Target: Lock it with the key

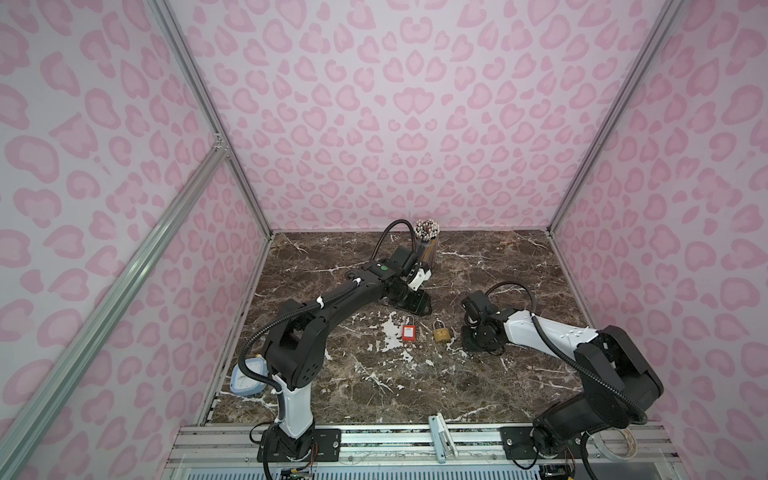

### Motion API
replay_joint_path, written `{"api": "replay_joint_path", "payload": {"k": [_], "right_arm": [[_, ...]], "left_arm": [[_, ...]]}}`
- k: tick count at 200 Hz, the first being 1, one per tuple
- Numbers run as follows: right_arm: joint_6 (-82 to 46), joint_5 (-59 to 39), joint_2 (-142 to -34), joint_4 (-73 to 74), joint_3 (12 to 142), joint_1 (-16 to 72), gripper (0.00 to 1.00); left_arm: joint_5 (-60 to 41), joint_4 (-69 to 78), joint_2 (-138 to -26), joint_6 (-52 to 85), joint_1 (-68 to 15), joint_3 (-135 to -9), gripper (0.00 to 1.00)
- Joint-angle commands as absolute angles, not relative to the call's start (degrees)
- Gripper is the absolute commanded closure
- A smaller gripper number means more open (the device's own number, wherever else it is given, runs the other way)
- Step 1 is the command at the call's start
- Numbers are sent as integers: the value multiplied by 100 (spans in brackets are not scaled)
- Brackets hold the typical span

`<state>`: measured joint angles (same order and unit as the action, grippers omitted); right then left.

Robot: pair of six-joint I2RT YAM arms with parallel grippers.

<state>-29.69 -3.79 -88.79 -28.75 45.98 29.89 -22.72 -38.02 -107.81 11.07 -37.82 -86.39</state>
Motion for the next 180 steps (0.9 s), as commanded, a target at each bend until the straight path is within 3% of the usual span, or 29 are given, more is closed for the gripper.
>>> {"api": "replay_joint_path", "payload": {"k": [1, 45, 92, 149, 180], "right_arm": [[-2774, -343, -9032, -2850, 4627, 2997, 52], [-2757, 352, -9103, -3347, 4781, 3225, 53], [-2780, 318, -8985, -3354, 4643, 3321, 56], [-2543, 355, -8966, -3305, 4665, 3332, 72], [-2393, 404, -8669, -3278, 4715, 3342, 74]], "left_arm": [[-2320, -3826, -10775, 1100, -3778, -8727, 41], [-2329, -3820, -10773, 1110, -3779, -8718, 41], [-2331, -3821, -10775, 1123, -3779, -8736, 41], [-2355, -3790, -10776, 1194, -3787, -8745, 41], [-2684, -3559, -10660, 1504, -3732, -8685, 41]]}}
